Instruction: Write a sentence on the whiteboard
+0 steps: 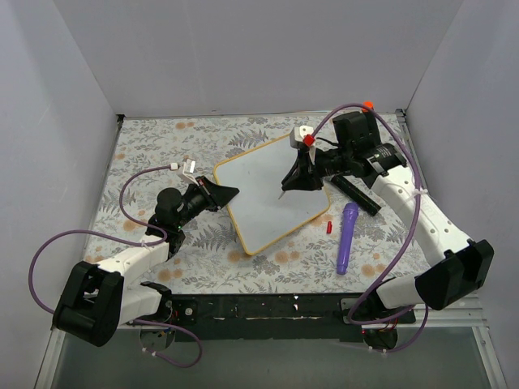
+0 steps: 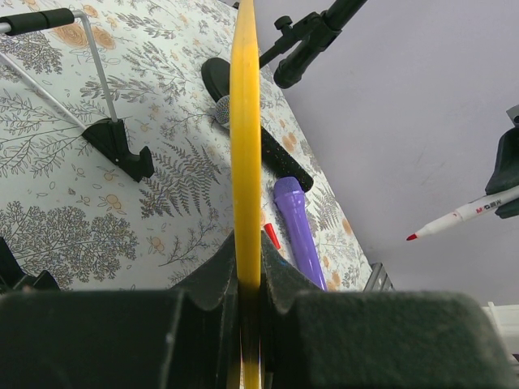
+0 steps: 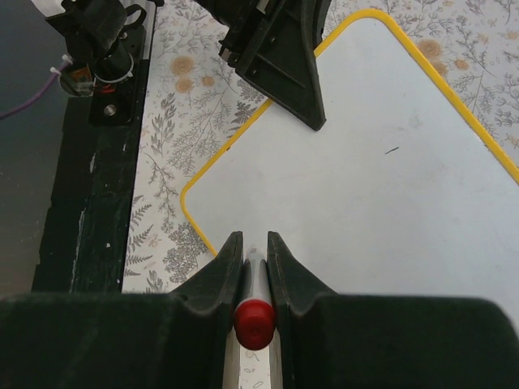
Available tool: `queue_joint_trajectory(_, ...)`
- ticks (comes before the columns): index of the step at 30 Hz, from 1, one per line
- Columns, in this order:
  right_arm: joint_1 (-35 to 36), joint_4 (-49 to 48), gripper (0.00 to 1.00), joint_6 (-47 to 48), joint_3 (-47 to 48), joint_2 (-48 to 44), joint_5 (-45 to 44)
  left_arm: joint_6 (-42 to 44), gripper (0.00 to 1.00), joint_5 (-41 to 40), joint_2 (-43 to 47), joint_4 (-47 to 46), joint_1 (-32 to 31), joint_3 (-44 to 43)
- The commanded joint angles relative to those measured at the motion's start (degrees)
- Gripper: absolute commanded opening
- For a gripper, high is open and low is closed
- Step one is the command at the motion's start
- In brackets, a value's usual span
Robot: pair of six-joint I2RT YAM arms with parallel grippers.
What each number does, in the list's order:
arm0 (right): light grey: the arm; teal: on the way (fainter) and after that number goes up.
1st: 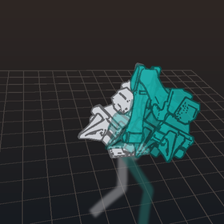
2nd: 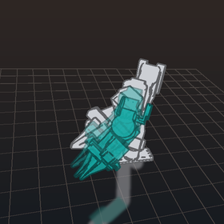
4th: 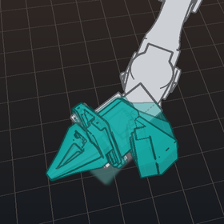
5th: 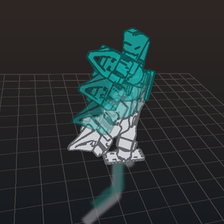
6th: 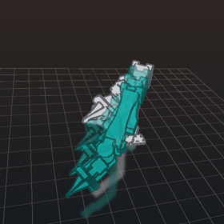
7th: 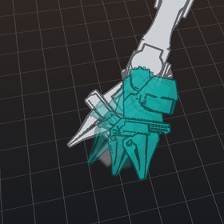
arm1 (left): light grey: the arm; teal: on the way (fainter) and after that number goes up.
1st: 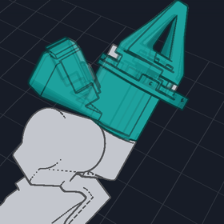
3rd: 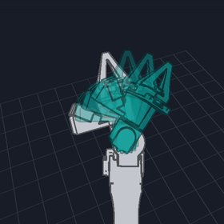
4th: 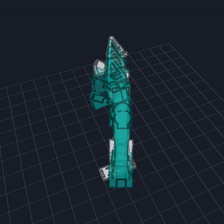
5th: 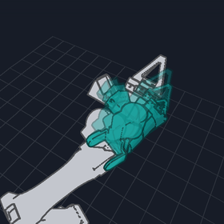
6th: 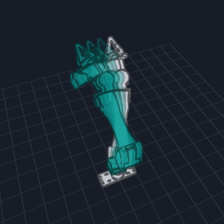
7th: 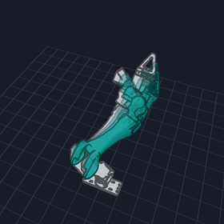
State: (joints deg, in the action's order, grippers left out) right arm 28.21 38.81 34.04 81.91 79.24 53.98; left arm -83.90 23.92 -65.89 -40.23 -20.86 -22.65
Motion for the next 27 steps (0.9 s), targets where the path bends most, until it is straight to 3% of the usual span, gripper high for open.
queue_joint_trajectory(1, 0.18, -2.68, 0.01, -2.22, -1.31, -0.93, 4.29, -0.56, 0.00, -1.07, 3.13, -4.77, -0.23, -1.95)
queue_joint_trajectory(13, 0.18, -7.87, 0.01, -8.02, -5.97, -1.46, 10.62, -1.62, 0.00, -1.60, 2.87, -5.65, -0.32, -1.43)
queue_joint_trajectory(27, 0.18, -7.96, 0.01, -7.41, -6.59, -1.28, 9.40, -1.97, 0.00, -2.13, 2.69, -6.53, -0.32, -0.55)
